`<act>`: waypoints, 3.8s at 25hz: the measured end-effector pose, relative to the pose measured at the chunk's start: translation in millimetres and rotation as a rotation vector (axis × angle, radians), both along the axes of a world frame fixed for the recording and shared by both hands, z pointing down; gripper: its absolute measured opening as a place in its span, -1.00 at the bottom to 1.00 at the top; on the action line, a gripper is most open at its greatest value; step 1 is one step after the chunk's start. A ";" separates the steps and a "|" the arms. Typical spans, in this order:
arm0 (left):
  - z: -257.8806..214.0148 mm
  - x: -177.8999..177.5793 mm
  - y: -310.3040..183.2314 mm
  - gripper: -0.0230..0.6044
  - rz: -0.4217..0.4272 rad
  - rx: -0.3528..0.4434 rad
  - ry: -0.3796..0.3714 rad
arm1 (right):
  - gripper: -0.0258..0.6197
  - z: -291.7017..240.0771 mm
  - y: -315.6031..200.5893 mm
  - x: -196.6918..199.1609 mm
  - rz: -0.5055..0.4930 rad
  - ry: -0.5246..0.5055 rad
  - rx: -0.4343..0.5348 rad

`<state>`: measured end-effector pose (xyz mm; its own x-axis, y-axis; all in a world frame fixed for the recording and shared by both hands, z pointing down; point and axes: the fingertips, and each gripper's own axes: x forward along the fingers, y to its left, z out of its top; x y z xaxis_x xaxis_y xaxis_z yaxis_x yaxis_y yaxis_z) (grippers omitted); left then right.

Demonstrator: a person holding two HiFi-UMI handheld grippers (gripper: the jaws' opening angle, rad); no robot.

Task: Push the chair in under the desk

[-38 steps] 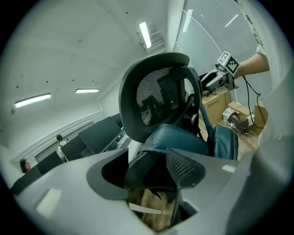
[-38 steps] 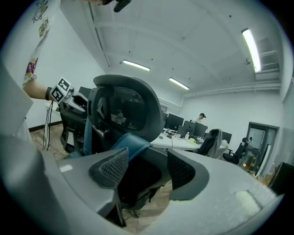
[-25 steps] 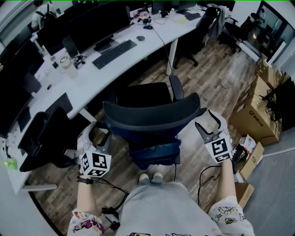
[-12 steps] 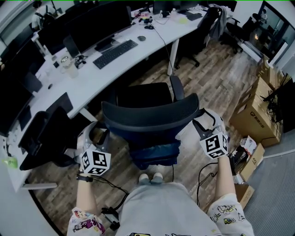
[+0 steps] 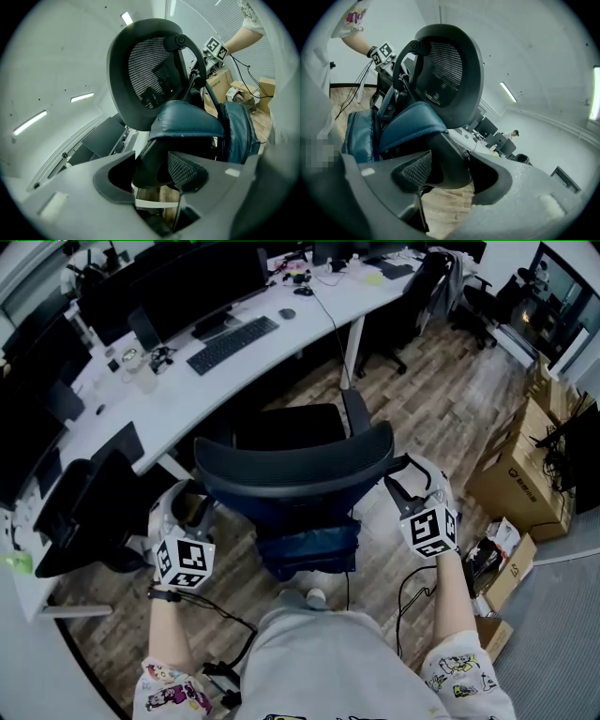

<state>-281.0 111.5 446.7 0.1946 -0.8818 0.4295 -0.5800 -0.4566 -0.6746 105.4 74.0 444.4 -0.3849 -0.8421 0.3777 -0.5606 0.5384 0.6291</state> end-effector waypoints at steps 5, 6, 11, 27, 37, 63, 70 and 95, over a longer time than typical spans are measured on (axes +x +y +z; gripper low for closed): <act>-1.7 -2.5 -4.2 -0.19 -0.029 0.000 -0.019 | -0.14 -1.1 -6.1 -2.5 -0.019 -0.005 0.005; -1.2 -2.1 -5.4 -0.19 -0.029 -0.001 -0.020 | -0.14 -0.9 -7.2 -2.2 -0.020 -0.004 0.005; -0.1 -7.9 -18.3 -0.19 -0.046 -0.006 -0.019 | -0.14 -0.2 -20.8 -8.2 -0.020 -0.008 0.004; -1.5 -29.1 -94.8 -0.19 -0.049 0.005 -0.009 | -0.14 -0.4 -100.1 -30.0 -0.022 -0.015 0.021; -3.8 -40.9 -145.4 -0.19 -0.042 0.002 -0.013 | -0.14 -1.0 -154.4 -42.4 -0.016 -0.021 0.025; -2.4 -2.1 -173.2 -0.18 -0.220 0.003 0.004 | -0.14 -4.9 -244.9 -16.8 -0.202 -0.042 0.051; -1.6 26.2 -167.9 -0.17 -0.350 0.003 0.000 | -0.14 -5.1 -273.4 1.3 -0.299 -0.042 0.045; 3.5 56.0 -211.4 -0.17 -0.503 0.028 0.015 | -0.12 -5.2 -368.8 3.7 -0.430 -0.050 0.038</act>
<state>-225.0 -99.9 450.2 -0.2517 -0.8792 0.4046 -0.7332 -0.0997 -0.6727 109.2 -294.8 439.2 -0.7210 -0.6140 0.3213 -0.3204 0.7064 0.6311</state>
